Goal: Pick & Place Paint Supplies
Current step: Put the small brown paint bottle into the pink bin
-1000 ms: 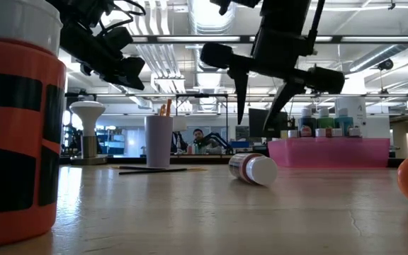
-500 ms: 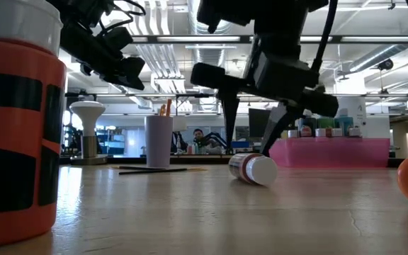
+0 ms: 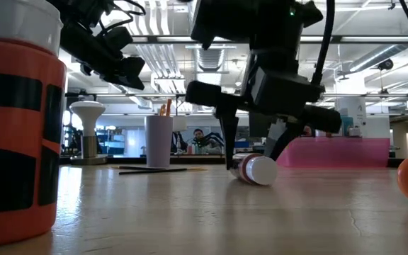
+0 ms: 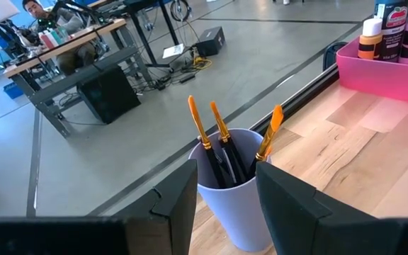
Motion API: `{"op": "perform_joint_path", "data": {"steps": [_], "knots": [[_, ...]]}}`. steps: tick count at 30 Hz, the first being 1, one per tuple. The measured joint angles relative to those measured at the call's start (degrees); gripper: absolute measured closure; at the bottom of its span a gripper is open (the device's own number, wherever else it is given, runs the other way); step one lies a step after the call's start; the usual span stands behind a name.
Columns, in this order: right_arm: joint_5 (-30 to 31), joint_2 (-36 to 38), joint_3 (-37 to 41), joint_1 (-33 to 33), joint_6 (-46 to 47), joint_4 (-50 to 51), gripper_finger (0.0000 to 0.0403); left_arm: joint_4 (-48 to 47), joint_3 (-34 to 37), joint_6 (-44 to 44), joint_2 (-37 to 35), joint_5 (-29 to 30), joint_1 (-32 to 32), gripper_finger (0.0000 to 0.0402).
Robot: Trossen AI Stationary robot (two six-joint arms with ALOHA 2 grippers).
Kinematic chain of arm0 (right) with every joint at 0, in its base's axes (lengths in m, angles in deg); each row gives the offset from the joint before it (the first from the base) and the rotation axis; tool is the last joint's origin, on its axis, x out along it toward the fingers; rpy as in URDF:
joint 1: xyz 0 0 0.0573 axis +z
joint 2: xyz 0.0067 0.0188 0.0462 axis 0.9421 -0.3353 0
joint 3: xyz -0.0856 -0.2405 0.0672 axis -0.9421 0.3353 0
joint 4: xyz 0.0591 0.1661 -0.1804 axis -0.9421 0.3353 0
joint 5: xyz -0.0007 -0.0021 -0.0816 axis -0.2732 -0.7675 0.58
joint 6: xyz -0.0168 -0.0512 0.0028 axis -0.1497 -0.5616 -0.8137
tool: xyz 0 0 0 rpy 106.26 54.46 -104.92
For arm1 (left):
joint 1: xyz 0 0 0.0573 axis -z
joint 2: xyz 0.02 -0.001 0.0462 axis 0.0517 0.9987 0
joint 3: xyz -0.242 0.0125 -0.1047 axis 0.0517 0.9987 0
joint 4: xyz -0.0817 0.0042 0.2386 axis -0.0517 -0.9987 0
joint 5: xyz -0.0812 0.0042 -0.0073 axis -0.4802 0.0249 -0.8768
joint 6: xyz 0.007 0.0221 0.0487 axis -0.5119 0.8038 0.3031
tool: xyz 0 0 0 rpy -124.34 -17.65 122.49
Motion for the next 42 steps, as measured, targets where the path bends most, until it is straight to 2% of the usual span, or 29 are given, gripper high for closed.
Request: {"op": "perform_joint_path", "data": {"steps": [6, 17, 28, 33, 37, 42], "knots": [[0.5, -1.6, -0.1, 0.0, 6.3, 0.3, 0.0211, -0.1, 0.0, 0.0, 0.0, 0.0, 0.0, 0.0250], [-0.3, -0.3, -0.6, 0.0, 16.5, 0.7, 0.0286, -0.2, 0.0, 0.0, 0.0, 0.0, 0.0, 0.0250], [-0.4, 3.1, -0.6, 0.0, 28.6, 1.3, 0.0277, -0.1, 0.0, 0.0, 0.0, 0.0, 0.0, 0.0250], [-5.2, 5.6, -0.6, -0.1, 38.3, 1.4, 0.0288, 0.0, 0.0, 0.0, 0.0, 0.0, 0.0, 0.0250], [-6.1, 7.9, -0.6, -0.2, 43.1, 1.0, 0.0283, 0.0, 0.0, -0.4, 0.0, 0.0, 0.0, 0.0250], [-8.3, 10.5, -0.6, -0.2, 47.6, 0.2, 0.0279, -0.1, 0.0, -9.8, 0.0, -0.9, 0.0, 0.0250]]}}
